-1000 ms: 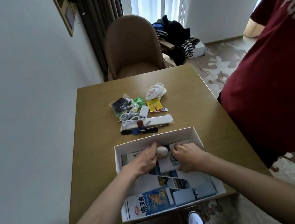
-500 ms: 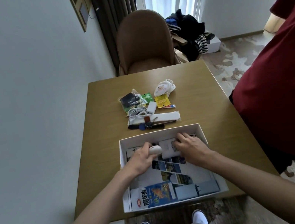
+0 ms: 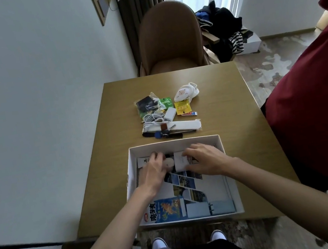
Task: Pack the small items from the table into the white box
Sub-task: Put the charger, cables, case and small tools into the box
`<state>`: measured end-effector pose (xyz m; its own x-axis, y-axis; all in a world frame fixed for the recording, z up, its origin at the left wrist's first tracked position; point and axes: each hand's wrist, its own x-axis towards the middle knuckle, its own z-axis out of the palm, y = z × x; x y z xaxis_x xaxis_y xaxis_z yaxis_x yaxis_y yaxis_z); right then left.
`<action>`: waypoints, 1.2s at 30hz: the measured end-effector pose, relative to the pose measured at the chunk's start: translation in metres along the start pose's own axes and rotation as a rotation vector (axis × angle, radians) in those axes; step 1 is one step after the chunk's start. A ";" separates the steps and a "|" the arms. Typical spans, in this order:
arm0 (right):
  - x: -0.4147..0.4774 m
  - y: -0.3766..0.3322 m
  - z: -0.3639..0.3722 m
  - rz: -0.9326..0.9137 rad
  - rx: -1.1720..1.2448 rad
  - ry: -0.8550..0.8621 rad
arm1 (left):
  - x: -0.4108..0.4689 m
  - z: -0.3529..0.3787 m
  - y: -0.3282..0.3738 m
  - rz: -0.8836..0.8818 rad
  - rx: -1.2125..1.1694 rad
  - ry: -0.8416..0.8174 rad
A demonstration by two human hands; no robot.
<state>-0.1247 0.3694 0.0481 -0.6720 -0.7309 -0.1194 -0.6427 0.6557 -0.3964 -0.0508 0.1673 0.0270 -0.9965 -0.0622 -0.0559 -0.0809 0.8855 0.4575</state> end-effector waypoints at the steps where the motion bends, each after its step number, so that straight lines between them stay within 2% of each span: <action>1: 0.002 0.002 -0.005 -0.020 0.014 0.027 | 0.002 -0.001 0.002 -0.012 -0.016 0.016; 6: 0.024 0.008 -0.036 -0.025 0.242 0.142 | 0.009 -0.018 0.000 0.025 0.092 0.131; 9: 0.044 0.009 -0.046 -0.030 0.293 0.281 | 0.020 -0.035 -0.003 0.053 0.006 0.256; 11: 0.063 0.011 -0.050 0.027 0.319 0.314 | 0.034 -0.047 -0.006 0.058 -0.057 0.297; 15: 0.114 0.034 -0.044 0.207 0.134 0.159 | 0.078 -0.064 -0.020 0.034 -0.126 0.262; 19: 0.152 0.069 -0.029 0.413 -0.018 -0.050 | 0.124 -0.061 -0.040 -0.013 -0.119 0.022; 21: 0.165 0.083 -0.019 0.448 -0.062 -0.134 | 0.143 -0.054 -0.055 -0.030 -0.087 -0.093; 24: 0.177 0.093 -0.003 0.431 -0.107 -0.212 | 0.166 -0.042 -0.075 -0.049 -0.040 -0.165; 29: 0.180 0.105 0.008 0.408 -0.137 -0.178 | 0.186 -0.023 -0.089 0.014 -0.014 -0.120; 36: 0.160 0.105 -0.010 0.384 0.067 -0.183 | 0.212 -0.015 -0.084 0.198 0.361 0.002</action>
<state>-0.3041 0.3233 -0.0033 -0.7775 -0.4617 -0.4269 -0.3293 0.8773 -0.3491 -0.2551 0.0731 -0.0095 -0.9922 0.1246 0.0041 0.1242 0.9851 0.1188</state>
